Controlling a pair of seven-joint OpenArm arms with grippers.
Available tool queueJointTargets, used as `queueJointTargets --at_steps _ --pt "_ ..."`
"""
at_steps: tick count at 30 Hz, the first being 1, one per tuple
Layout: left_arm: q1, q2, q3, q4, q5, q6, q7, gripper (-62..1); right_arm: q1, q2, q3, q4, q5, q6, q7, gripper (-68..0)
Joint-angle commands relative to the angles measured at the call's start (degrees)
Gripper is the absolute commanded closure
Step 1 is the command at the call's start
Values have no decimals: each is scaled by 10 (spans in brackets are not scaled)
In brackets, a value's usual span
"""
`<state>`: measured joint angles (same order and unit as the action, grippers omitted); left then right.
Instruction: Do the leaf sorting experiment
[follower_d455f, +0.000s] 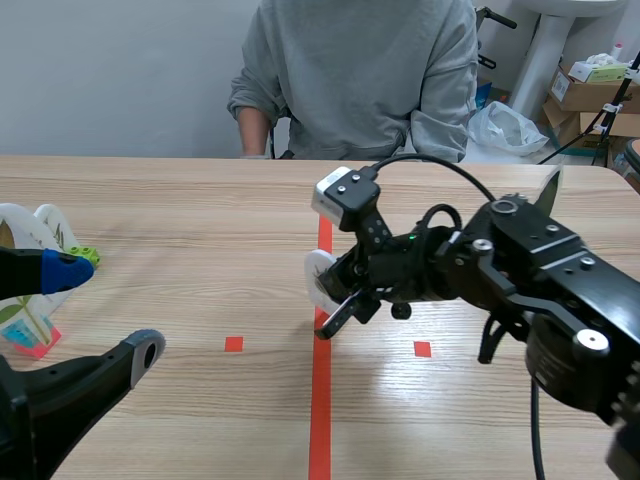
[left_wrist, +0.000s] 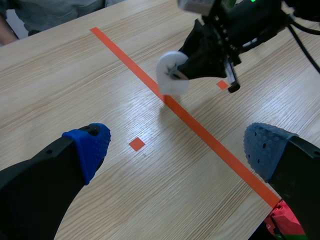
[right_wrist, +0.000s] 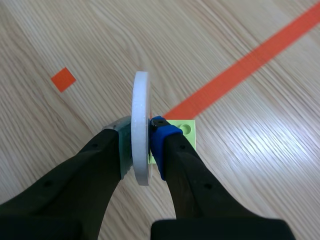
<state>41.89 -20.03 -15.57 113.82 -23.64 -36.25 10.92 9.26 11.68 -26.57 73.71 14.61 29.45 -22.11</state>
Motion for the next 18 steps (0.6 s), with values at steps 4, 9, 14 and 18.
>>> queueJointTargets --at_steps 4,9,14,18 --pt "0 3 -4 2 -6 -1 -8 -572 -99 33 66 106 2 -35 -18 -33" --pt "0 3 -4 2 -6 -1 -8 -572 -186 41 149 170 9 -48 -31 -33" --pt "0 3 -4 2 -6 -2 -8 -572 -239 40 242 182 25 -48 -35 -32" --pt "0 3 -4 2 -7 -2 -8 -572 -252 40 308 181 25 -51 -11 -32"
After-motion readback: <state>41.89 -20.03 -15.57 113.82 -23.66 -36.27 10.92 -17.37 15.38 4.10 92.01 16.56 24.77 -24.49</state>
